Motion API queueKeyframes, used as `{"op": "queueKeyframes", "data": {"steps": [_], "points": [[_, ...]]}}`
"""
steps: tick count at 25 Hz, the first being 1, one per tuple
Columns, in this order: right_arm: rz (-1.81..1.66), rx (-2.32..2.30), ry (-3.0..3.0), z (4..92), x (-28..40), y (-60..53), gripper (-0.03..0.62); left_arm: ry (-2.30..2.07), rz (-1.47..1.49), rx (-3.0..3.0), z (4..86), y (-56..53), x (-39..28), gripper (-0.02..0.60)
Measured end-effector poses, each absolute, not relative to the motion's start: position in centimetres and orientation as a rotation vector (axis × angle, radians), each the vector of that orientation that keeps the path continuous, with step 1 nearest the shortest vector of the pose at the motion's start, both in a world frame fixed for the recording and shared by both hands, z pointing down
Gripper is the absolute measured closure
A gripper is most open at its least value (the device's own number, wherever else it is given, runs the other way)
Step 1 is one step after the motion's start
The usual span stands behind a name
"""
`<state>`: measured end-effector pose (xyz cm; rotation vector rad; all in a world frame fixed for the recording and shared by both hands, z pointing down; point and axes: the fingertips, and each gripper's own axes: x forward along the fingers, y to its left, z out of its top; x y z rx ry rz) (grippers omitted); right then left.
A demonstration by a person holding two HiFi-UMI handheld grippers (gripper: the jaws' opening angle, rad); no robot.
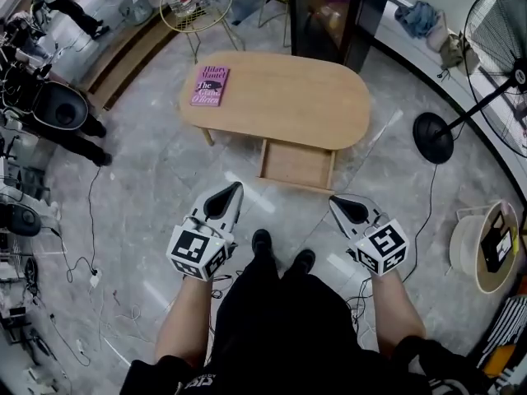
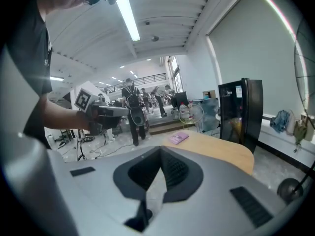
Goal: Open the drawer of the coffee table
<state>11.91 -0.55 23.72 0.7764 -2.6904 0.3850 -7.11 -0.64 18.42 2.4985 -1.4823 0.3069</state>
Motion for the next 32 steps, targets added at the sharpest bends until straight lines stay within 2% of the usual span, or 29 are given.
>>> {"op": "queueKeyframes", "data": {"steps": [10,21,32], "points": [[0.310,0.754,-2.712,20.0,4.1,2.2,0.589,-1.491,0.242,2.547,15.3,1.4,-14.2,0.580],[0.260,0.925,-2.778,14.5,-10.0,4.8,0.590,-1.318,0.167,2.624,13.2,5.5,-26.4,0.580],[0.232,0.919,-2.744,11.9,-14.5,7.7,0.589,-1.291,0.085,2.679,12.0,6.5,-29.9,0.578]]}}
